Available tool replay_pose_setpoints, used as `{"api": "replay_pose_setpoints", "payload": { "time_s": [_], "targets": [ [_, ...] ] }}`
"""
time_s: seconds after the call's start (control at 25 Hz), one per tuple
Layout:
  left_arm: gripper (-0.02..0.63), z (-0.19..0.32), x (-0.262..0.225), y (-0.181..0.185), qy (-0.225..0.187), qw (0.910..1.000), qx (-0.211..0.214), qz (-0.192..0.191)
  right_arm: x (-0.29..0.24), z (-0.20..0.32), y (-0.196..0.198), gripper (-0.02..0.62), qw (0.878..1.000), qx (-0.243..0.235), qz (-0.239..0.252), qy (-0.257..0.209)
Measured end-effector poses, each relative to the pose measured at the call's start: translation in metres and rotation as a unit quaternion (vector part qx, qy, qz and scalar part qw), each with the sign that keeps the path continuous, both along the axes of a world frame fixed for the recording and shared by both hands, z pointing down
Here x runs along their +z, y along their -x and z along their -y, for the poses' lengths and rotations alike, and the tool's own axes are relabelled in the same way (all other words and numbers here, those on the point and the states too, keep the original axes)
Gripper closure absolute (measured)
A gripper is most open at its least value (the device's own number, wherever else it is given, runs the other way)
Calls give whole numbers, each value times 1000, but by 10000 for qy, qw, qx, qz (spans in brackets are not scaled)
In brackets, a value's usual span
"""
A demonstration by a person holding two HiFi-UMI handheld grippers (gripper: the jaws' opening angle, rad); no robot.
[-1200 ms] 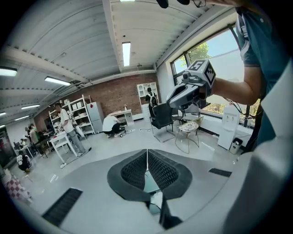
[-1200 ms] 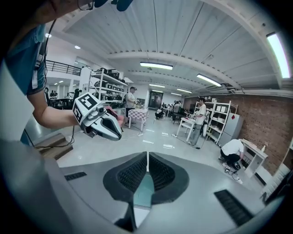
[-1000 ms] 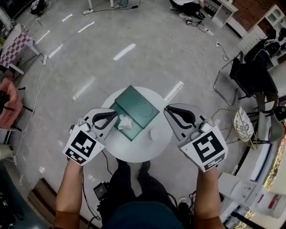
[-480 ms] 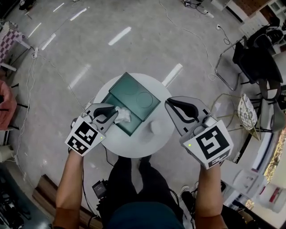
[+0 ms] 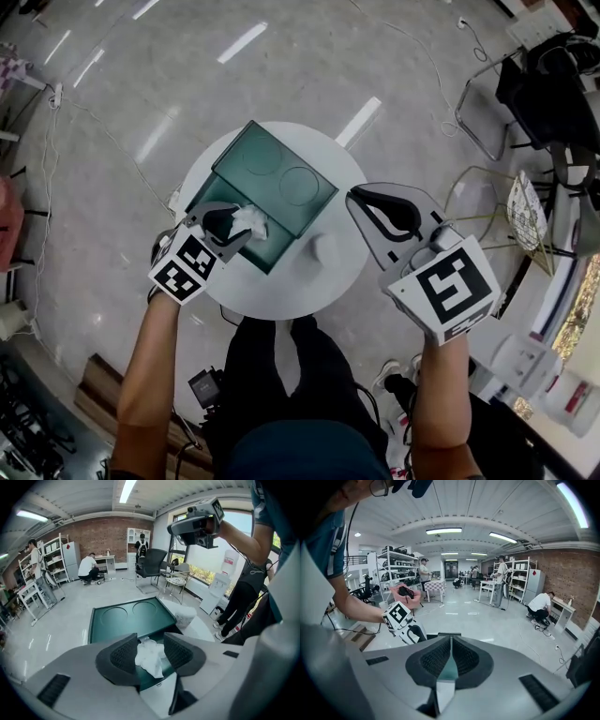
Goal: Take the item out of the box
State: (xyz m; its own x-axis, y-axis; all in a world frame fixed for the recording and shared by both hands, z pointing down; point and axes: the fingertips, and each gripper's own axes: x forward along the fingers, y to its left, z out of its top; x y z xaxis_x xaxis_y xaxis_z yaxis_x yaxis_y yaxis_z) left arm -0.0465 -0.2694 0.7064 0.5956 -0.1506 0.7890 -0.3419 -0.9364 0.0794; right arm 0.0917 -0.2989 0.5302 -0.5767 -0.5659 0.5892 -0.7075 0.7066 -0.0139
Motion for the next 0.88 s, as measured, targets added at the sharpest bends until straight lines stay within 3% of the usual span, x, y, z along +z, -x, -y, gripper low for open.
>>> {"api": "replay_pose_setpoints", "payload": {
  "time_s": [0.2, 0.52, 0.76, 0.88],
  "targets": [
    [388, -8, 53, 5, 260, 9982, 297, 447, 25, 5, -1, 555, 9999, 78, -1, 149],
    [385, -12, 104, 3, 292, 9929, 500, 1040, 57, 2, -13, 555, 9987, 202, -41, 458],
    [480, -10, 119, 9, -74, 9828, 819, 1656, 61, 4, -7, 555, 9990, 99, -107, 415],
    [515, -12, 120, 13, -120, 9822, 812, 1687, 59, 2, -4, 555, 9991, 106, -118, 404]
  ]
}}
